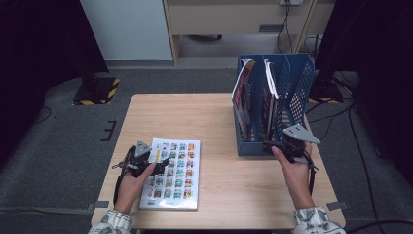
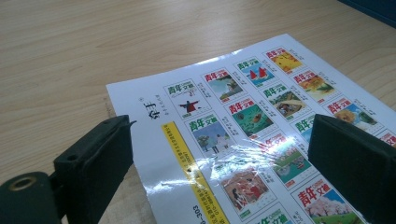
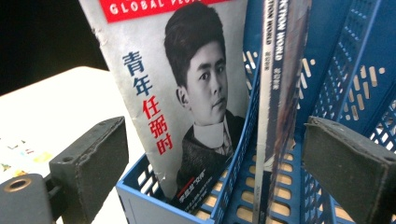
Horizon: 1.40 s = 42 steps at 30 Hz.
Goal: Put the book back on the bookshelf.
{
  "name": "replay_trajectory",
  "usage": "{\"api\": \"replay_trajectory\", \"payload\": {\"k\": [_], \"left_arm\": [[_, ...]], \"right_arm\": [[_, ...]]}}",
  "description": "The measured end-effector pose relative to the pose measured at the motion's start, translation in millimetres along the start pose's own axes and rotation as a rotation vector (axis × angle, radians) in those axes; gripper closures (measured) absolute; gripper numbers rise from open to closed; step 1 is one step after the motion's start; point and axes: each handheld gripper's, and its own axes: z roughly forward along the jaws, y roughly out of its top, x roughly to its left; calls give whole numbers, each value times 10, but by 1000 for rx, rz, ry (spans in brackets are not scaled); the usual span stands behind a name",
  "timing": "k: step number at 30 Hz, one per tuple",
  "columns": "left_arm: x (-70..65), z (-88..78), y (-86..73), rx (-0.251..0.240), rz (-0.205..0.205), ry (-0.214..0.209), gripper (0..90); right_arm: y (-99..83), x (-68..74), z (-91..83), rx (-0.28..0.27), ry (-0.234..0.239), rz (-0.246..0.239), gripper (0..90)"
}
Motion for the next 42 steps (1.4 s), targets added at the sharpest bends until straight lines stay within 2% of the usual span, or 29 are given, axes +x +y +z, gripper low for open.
{"api": "replay_trajectory", "payload": {"k": [7, 11, 16, 19, 25, 26, 32, 35, 36, 39, 42], "left_arm": [[16, -12, -3, -1, 3, 14, 64], [28, 3, 0, 4, 2, 18, 64], [38, 22, -4, 9, 6, 26, 64], [43, 53, -20, 30, 8, 28, 64], [70, 47, -41, 39, -3, 30, 76], [73, 48, -49, 39, -4, 29, 117], [113, 25, -79, 43, -21, 33, 117], [138, 41, -88, 51, -28, 37, 110], [144, 48, -91, 55, -29, 39, 111], [170, 79, -101, 72, -37, 38, 111], [183, 100, -109, 84, -47, 35, 111]], "right_arm": [[-16, 101, 17, 3, 24, -29, 97], [-19, 244, -4, -13, 32, -68, 78], [-46, 438, 35, -3, 80, -97, 84], [-72, 543, 66, 10, 113, -117, 110], [-181, 795, 196, 61, 210, -170, 197], [-220, 881, 236, 87, 238, -177, 207], [-358, 1252, 413, 157, 335, -227, 222], [-438, 1380, 487, 197, 370, -247, 227], [-459, 1402, 505, 211, 377, -249, 233], [-508, 1430, 581, 250, 407, -213, 225], [-543, 1436, 652, 276, 414, -209, 224]]}}
